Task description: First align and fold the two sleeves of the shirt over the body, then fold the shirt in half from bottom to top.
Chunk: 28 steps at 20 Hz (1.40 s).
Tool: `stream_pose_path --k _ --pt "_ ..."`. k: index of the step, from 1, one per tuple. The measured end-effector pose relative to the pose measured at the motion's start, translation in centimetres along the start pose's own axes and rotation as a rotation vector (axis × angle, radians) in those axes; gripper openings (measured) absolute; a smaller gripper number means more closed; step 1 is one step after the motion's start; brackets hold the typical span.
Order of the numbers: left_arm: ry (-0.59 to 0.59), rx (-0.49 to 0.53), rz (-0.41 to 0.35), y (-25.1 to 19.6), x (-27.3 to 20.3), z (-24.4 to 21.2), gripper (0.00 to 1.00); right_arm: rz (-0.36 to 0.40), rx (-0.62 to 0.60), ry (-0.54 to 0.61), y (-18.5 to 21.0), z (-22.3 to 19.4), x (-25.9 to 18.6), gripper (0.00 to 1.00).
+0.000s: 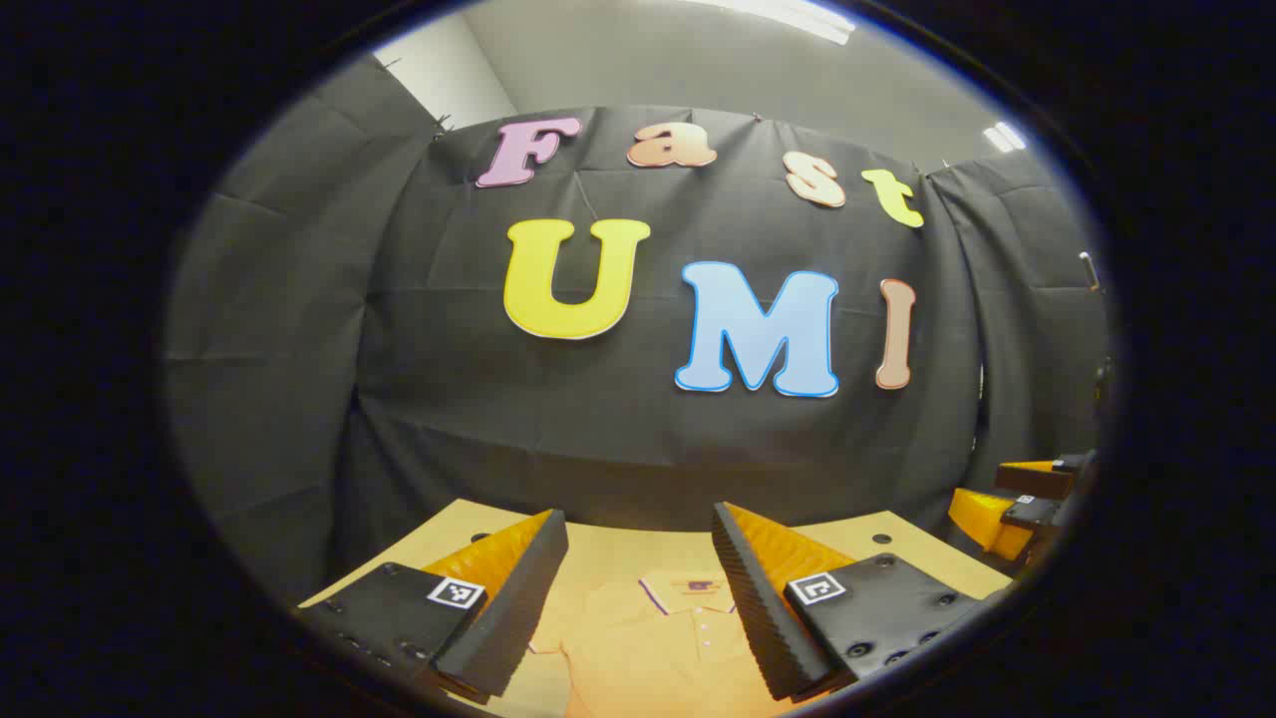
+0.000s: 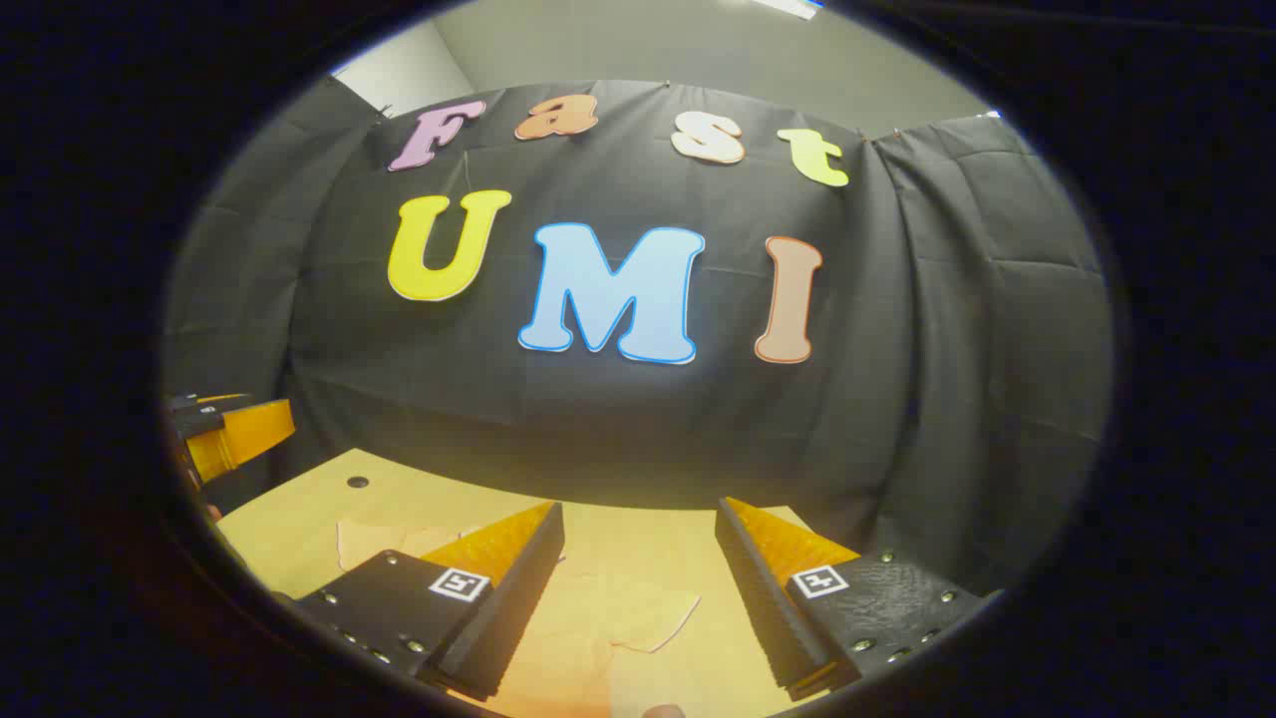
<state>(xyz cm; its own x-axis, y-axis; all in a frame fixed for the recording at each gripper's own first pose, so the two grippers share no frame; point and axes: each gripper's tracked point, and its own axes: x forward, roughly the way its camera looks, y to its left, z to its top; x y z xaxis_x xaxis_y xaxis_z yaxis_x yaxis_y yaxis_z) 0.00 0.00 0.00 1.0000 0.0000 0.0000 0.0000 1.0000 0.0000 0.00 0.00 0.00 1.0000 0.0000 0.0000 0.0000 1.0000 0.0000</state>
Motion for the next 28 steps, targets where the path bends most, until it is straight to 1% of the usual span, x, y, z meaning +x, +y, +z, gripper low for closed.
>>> stream_pose_path --k 2,7,8,9,11,12,15,22,25,28 --pt "0.006 0.002 0.006 0.2 0.2 -0.3 0.95 0.007 0.003 0.007 0.3 -0.2 0.4 0.94" --pt "0.022 -0.015 0.018 0.7 0.5 -0.9 0.94 0.015 -0.007 0.019 0.5 -0.5 0.8 0.94" --pt "0.025 -0.017 0.019 0.8 0.5 -1.0 0.95 0.015 -0.011 0.019 0.5 -0.6 0.8 0.94" --pt "0.025 -0.017 0.019 0.7 0.6 -1.1 0.94 0.014 -0.011 0.020 0.4 -0.6 0.8 0.94" --pt "0.023 -0.014 0.017 0.6 0.7 -1.0 0.95 0.014 -0.005 0.022 0.4 -0.6 0.8 0.94" --pt "0.022 -0.013 0.016 0.5 0.7 -1.0 0.94 0.012 -0.002 0.020 0.3 -0.6 0.8 0.94" --pt "0.023 -0.017 0.012 0.3 0.7 -1.0 0.94 0.006 -0.005 0.019 0.1 -0.5 0.9 0.94" --pt "0.052 -0.038 0.019 0.5 1.1 -2.6 0.94 0.015 0.006 0.085 -0.2 -3.7 2.9 0.94" --pt "0.066 -0.025 0.032 0.8 1.2 -3.5 0.94 0.009 0.003 0.115 -1.0 -5.3 4.4 0.95" --pt "0.066 -0.026 0.035 0.6 1.0 -3.7 0.94 -0.013 0.001 0.141 -2.1 -7.0 6.3 0.95"
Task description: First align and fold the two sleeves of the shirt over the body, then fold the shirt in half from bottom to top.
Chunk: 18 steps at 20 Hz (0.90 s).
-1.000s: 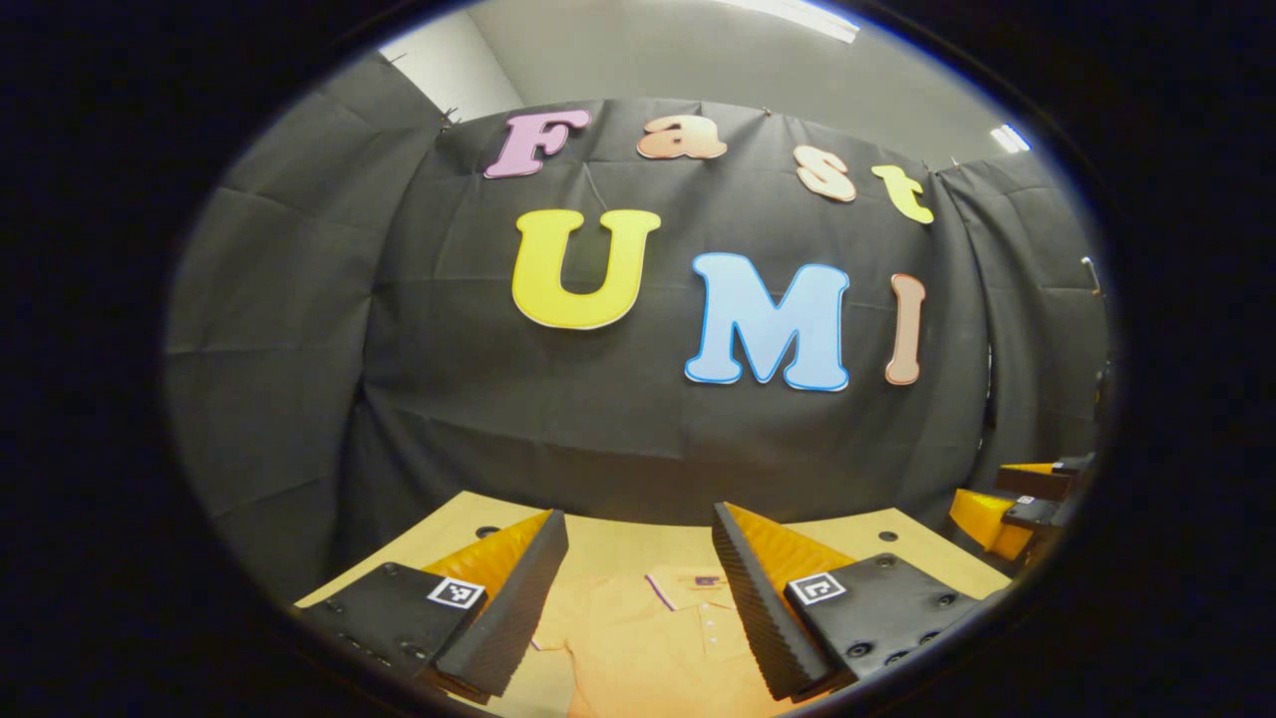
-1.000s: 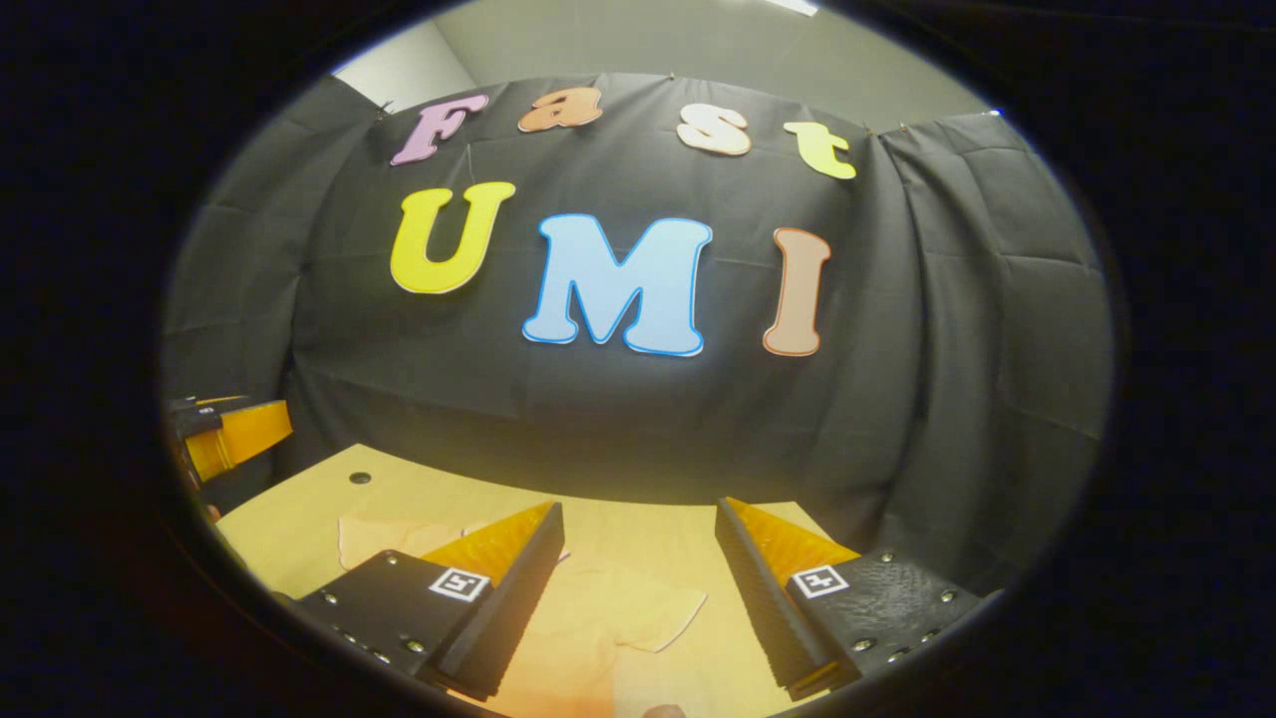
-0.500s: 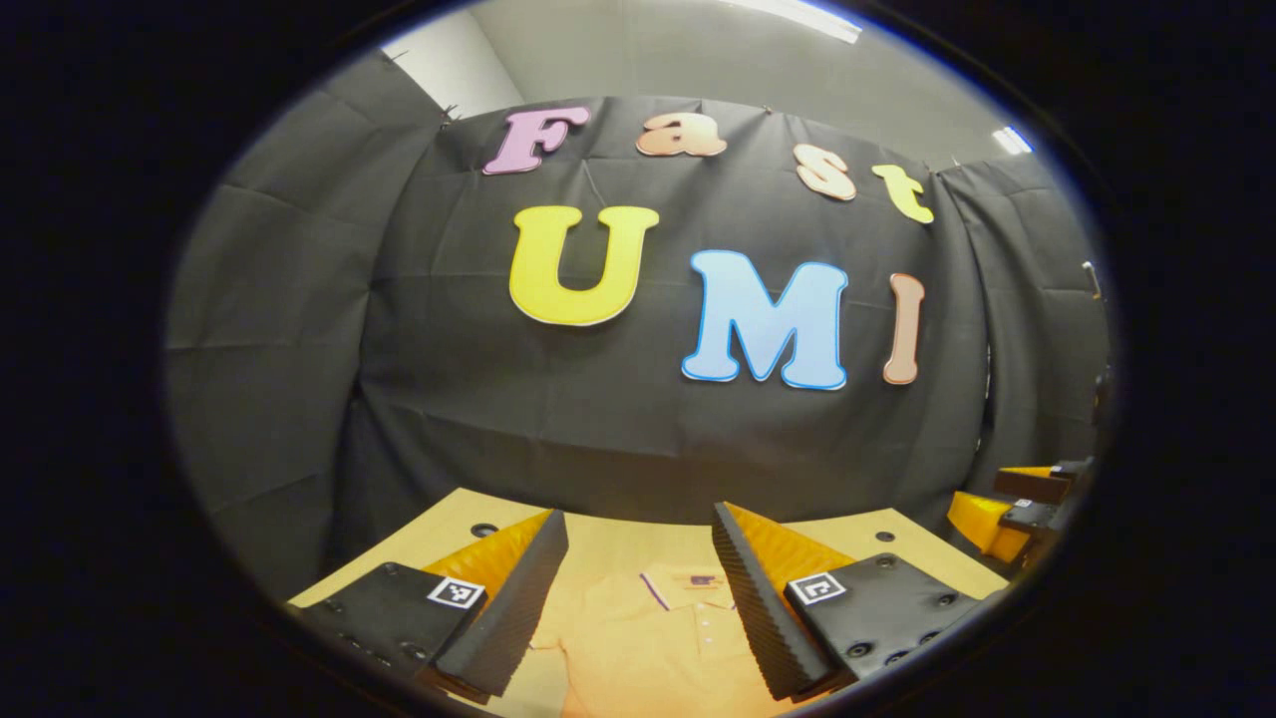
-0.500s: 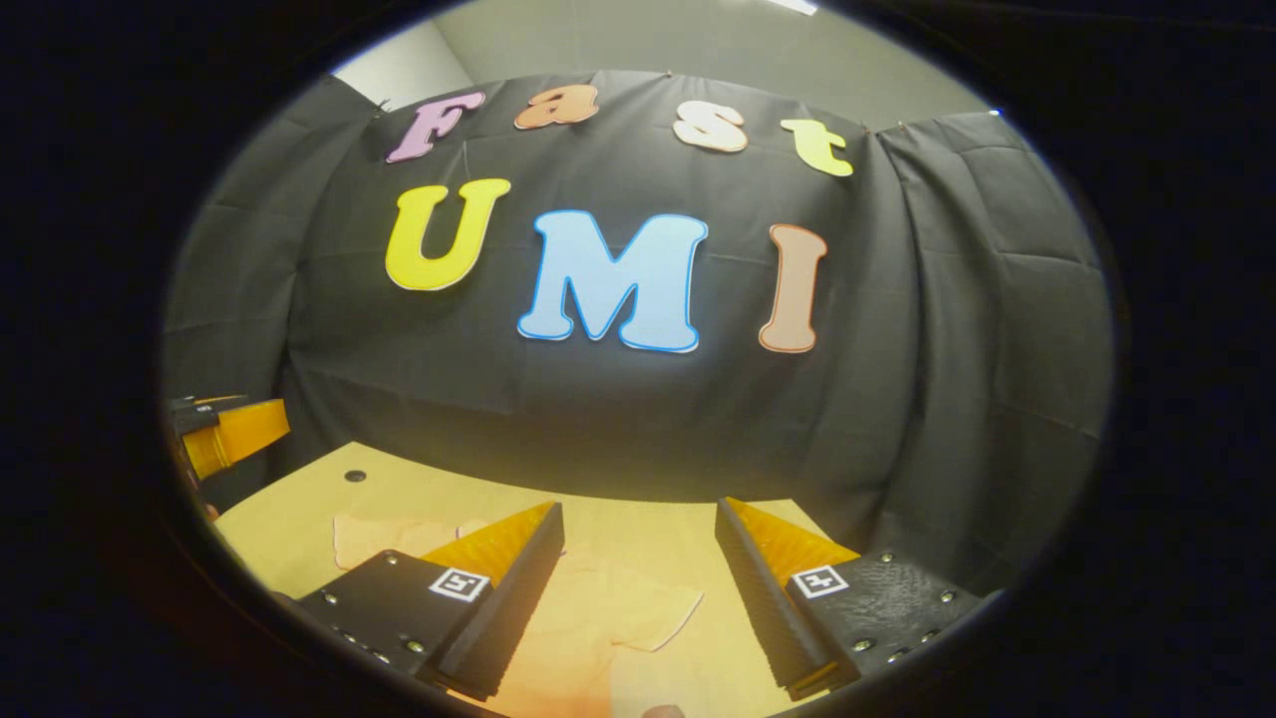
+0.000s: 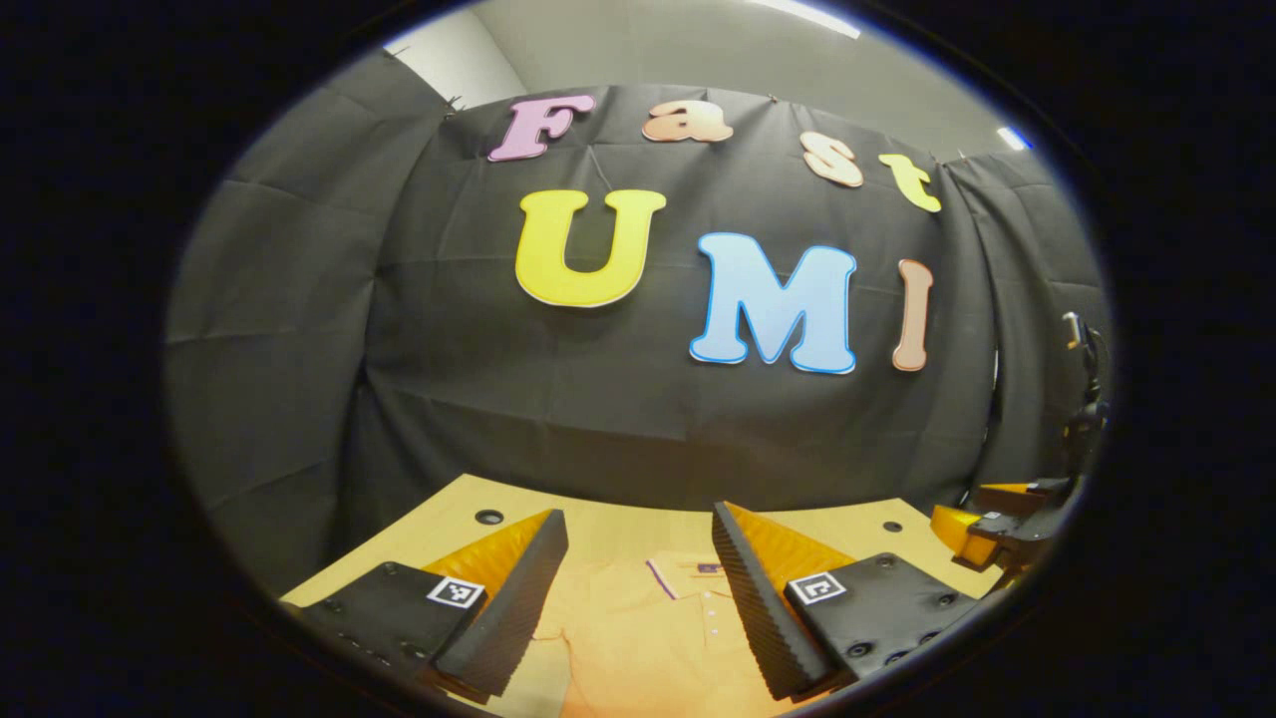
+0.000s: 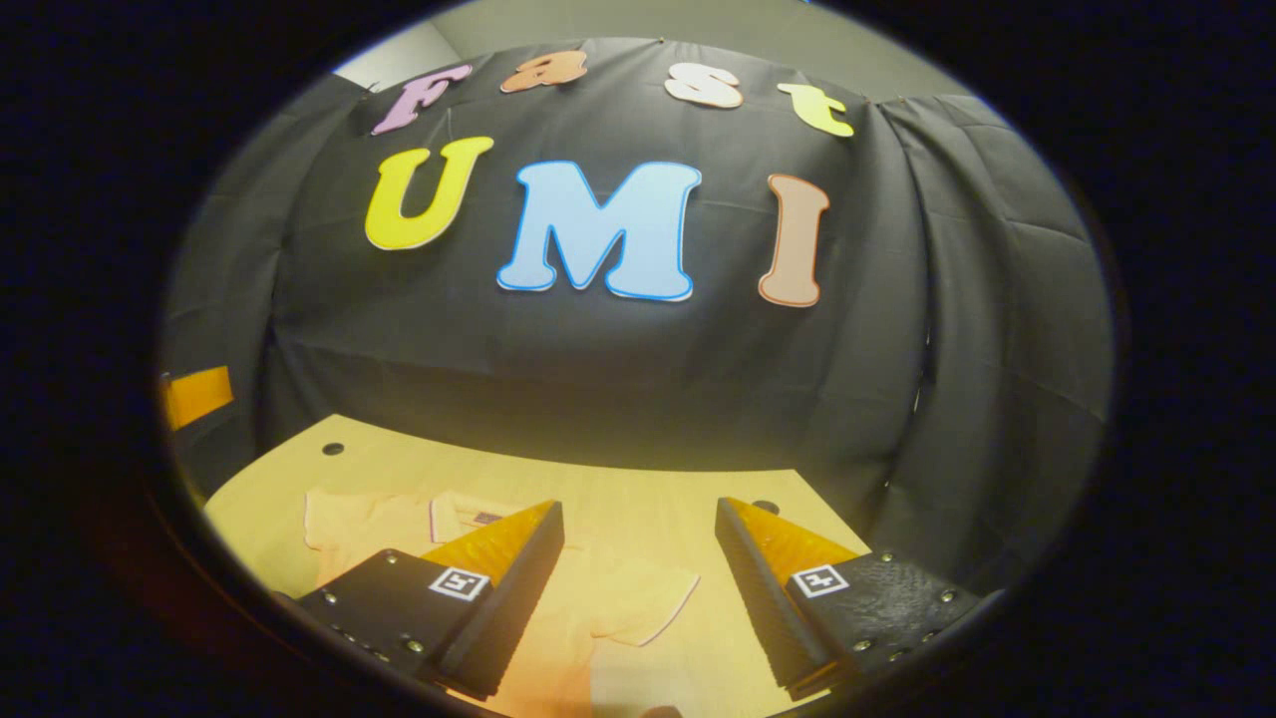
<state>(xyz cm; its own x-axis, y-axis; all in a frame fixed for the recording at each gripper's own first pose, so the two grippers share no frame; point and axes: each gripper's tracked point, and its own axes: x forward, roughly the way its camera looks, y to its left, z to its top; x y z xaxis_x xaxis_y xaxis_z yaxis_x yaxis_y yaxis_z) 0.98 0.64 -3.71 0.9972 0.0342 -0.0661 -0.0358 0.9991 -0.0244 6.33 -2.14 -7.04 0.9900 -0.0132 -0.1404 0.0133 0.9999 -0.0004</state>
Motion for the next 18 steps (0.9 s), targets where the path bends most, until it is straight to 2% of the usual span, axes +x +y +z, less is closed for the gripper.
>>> stream_pose_path --k 9,18 --pt "0.007 0.037 0.029 0.1 -1.8 -0.2 0.94 -0.021 0.057 0.163 -1.8 -6.9 6.6 0.94" --pt "0.031 -0.020 0.107 1.7 -3.3 -1.3 0.94 -0.043 0.129 0.359 -2.8 -13.7 11.7 0.95"
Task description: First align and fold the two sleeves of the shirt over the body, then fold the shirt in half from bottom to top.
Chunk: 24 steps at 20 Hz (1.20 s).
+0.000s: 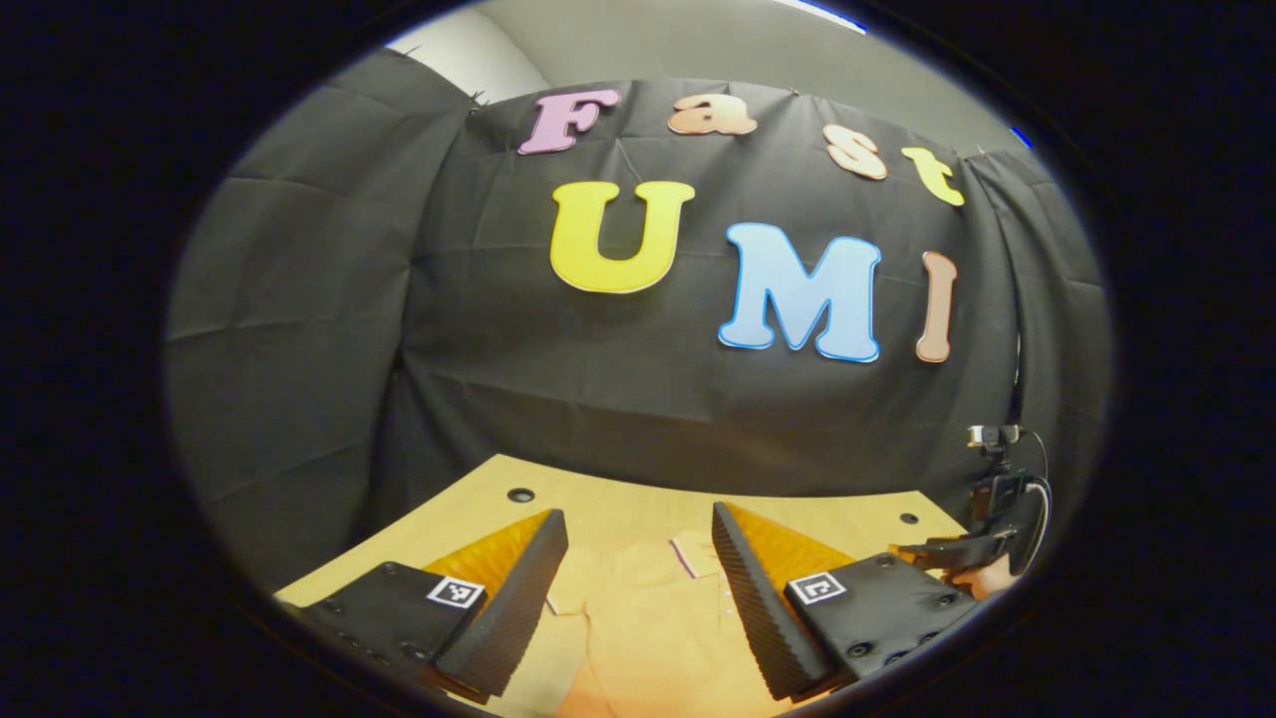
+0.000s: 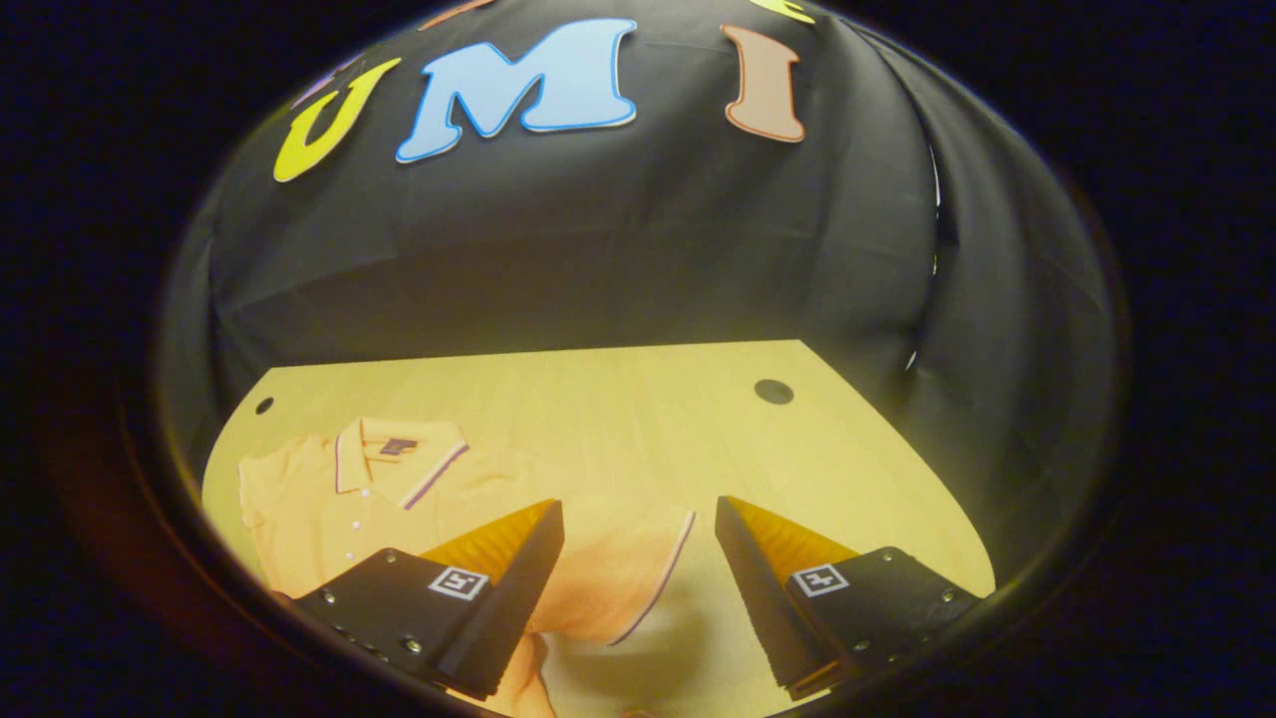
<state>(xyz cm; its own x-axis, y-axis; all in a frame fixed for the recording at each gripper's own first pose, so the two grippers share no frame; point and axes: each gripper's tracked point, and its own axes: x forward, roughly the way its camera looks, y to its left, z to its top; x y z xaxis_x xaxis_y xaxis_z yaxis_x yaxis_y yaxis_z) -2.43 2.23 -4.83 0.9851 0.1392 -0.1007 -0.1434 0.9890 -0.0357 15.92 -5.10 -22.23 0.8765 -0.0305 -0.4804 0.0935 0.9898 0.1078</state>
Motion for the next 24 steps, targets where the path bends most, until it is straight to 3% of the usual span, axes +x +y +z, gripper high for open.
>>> stream_pose_path --k 7,17,18,19,21,22,23,24 --pt "0.009 0.007 0.007 -0.2 -0.6 -1.0 0.94 -0.049 0.022 0.143 -1.4 -3.2 4.1 0.95" --pt "0.007 -0.002 0.001 -0.1 -1.3 -1.2 0.94 -0.036 0.043 0.252 -1.0 -5.7 6.2 0.90" --pt "0.007 -0.002 0.003 0.0 -1.4 -1.2 0.94 -0.032 0.049 0.255 -0.8 -6.0 6.3 0.80" --pt "0.007 -0.003 0.004 0.2 -1.5 -1.2 0.94 -0.015 0.070 0.266 -0.5 -6.1 6.3 0.80" --pt "0.007 -0.004 0.007 0.4 -1.7 -1.3 0.94 -0.021 0.090 0.271 -0.5 -6.0 6.1 0.68" --pt "0.006 -0.005 0.008 0.6 -1.6 -1.2 0.94 -0.026 0.101 0.272 -0.5 -6.2 6.3 0.51" --pt "0.005 -0.005 0.008 0.7 -1.7 -1.2 0.94 -0.025 0.103 0.274 -0.4 -6.1 6.4 0.41" --pt "0.005 -0.006 0.009 0.8 -1.7 -1.2 0.94 -0.028 0.118 0.282 -0.4 -6.2 6.2 0.39"
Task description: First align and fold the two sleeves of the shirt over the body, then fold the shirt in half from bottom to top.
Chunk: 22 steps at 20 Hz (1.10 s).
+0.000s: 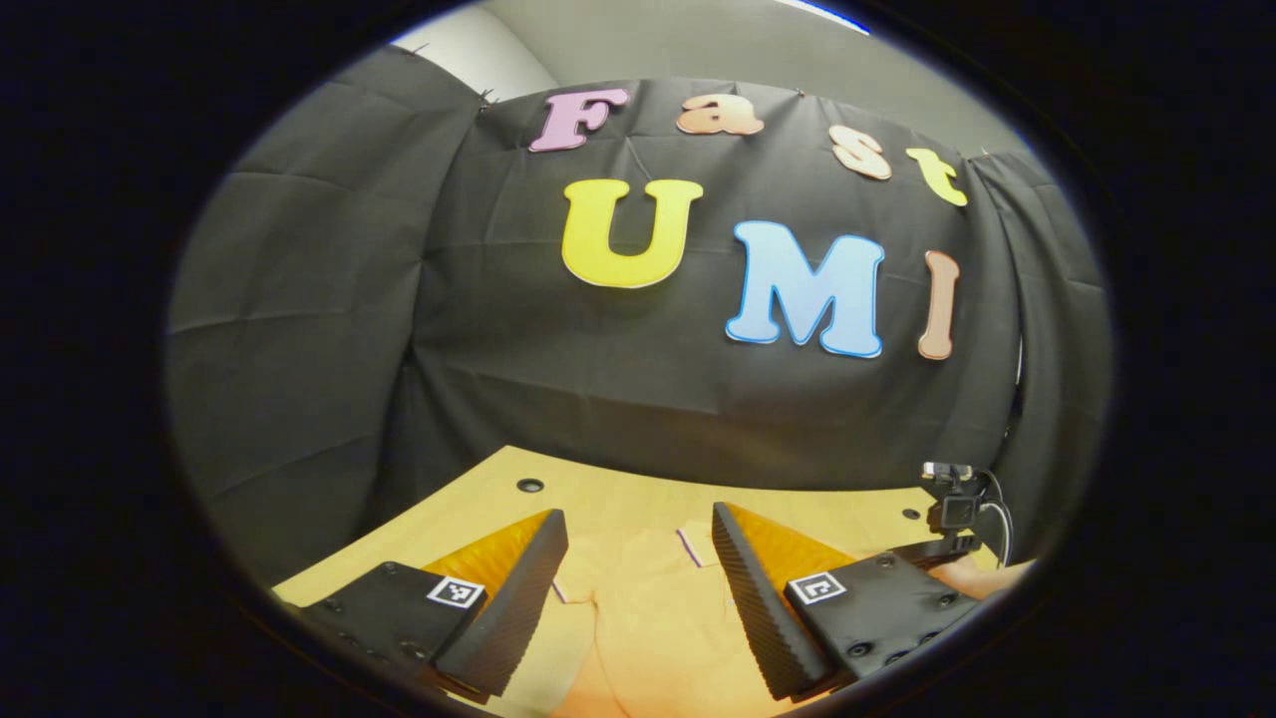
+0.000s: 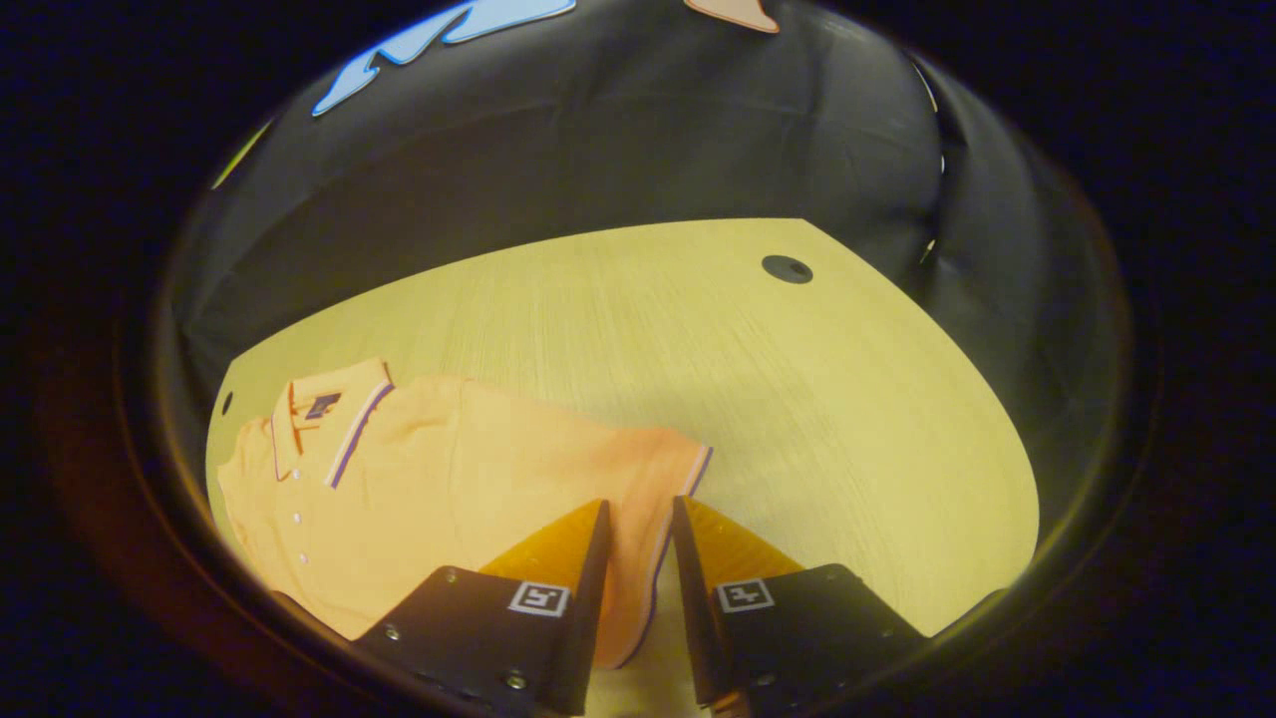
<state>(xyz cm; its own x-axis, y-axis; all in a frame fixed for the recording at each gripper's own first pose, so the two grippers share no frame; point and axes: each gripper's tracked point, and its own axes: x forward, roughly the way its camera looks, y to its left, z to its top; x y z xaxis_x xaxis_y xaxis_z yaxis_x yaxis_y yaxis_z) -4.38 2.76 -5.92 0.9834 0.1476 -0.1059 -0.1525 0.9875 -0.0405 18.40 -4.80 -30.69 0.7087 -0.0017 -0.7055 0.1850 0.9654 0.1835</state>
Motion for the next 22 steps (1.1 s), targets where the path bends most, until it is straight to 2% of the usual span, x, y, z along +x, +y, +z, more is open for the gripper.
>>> stream_pose_path --k 1,2,3,4,8,11,17,22 --pt "-0.001 -0.001 0.001 0.1 0.1 0.1 0.94 0.001 0.018 0.002 0.1 0.1 0.0 0.21" --pt "-0.001 -0.002 0.001 0.1 0.1 0.0 0.94 0.004 0.025 0.002 0.1 0.1 0.0 0.14" --pt "-0.002 -0.004 0.002 0.2 0.1 0.1 0.94 0.008 0.038 0.011 0.1 0.2 -0.2 0.14" --pt "-0.001 -0.006 0.002 0.3 0.0 0.0 0.94 0.012 0.040 0.010 0.1 0.1 -0.1 0.05" --pt "-0.004 0.002 0.004 0.4 -0.1 0.2 0.94 0.028 0.017 -0.057 0.7 1.5 -1.2 0.01" --pt "-0.010 0.006 0.002 0.4 0.0 0.4 0.94 0.043 -0.068 -0.142 1.9 3.2 -3.2 0.01" --pt "-0.019 0.006 -0.015 -0.3 0.4 0.7 0.94 0.128 -0.173 -0.243 7.0 5.3 -7.1 0.01" --pt "-0.025 -0.001 -0.007 0.0 0.3 0.8 0.94 0.221 -0.241 -0.238 11.9 4.4 -8.2 0.01"
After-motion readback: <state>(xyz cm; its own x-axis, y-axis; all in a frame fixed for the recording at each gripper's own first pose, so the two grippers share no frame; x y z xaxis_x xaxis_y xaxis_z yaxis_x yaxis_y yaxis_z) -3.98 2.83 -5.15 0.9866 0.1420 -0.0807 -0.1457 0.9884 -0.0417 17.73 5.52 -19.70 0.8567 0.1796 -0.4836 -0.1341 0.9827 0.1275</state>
